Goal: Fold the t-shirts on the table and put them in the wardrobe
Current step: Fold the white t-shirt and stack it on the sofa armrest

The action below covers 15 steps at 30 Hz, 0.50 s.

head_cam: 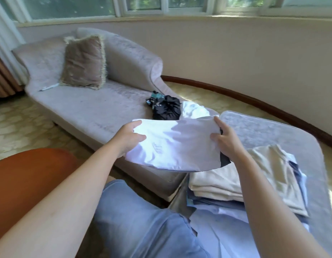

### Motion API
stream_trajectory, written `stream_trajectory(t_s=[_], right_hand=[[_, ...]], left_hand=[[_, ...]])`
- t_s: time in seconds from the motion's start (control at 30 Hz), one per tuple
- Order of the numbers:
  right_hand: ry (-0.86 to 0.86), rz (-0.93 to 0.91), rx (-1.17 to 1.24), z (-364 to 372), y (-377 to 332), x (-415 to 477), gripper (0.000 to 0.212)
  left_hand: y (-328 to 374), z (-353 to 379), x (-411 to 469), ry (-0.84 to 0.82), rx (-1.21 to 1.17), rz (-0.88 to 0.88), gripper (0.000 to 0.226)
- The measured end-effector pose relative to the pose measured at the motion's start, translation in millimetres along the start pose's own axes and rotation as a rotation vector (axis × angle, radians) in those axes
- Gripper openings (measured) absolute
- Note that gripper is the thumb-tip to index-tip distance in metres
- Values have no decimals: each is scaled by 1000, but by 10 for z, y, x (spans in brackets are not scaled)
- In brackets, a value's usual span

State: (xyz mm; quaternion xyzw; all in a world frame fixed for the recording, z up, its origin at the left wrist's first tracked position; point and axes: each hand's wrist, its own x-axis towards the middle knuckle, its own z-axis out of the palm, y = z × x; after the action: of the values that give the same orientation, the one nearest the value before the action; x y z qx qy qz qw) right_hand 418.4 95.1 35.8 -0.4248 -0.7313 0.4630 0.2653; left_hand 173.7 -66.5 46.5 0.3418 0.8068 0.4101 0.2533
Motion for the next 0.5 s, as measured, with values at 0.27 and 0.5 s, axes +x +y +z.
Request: stream_trajectory(t_s=[0.27,0.5], right_hand=[[305,33,15,-1212,333,-402,69],[154,328,-128,-1539,1008,-597,64]], left_hand=[[608,1041,-26,-194,-151,89,80],[238,1721,-244,-405,34,-68,71]])
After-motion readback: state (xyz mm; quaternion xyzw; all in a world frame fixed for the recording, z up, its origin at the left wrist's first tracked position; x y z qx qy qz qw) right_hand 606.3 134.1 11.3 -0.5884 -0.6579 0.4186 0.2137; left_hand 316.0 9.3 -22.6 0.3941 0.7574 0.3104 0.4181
